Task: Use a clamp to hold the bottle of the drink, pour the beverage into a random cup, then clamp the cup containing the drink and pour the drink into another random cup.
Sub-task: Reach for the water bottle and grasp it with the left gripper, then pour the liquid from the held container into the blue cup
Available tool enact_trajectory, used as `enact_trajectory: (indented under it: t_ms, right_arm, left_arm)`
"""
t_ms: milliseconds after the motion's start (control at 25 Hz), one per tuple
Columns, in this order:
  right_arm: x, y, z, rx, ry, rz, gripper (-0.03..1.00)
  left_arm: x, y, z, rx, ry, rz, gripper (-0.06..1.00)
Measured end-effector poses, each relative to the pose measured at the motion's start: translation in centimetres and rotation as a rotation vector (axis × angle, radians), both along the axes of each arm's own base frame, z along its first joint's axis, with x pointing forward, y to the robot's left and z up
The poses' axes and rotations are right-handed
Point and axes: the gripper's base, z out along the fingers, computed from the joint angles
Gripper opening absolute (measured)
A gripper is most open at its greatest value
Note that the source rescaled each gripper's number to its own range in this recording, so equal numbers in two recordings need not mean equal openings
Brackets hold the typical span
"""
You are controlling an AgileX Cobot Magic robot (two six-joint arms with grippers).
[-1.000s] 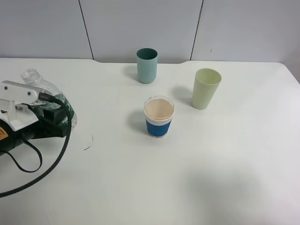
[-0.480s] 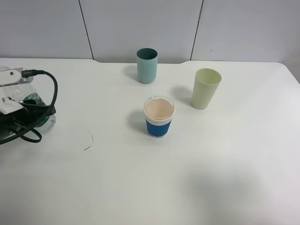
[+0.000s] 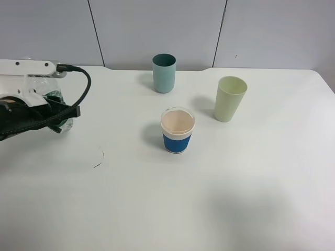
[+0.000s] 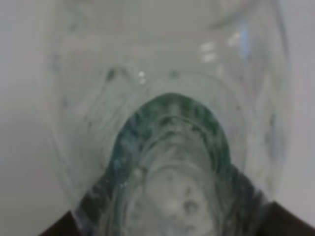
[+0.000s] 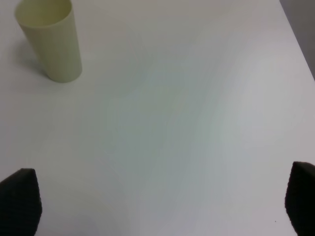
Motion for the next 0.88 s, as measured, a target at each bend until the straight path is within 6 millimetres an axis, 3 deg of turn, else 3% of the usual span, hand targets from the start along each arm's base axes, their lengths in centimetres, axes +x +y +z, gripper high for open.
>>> enact_trajectory:
  t_ms: [360, 880]
  right_arm:
    - [0.0, 0.0, 0.0, 0.0, 0.0, 0.0, 1.0]
    - [0.0, 0.0, 0.0, 0.0, 0.0, 0.0, 1.0]
  left_arm:
    - [0.2, -3.6, 1.8, 0.247, 0.09, -0.107, 0.0]
    - [0.8, -8.8, 0.7, 0.51, 0.224, -0.287, 0.0]
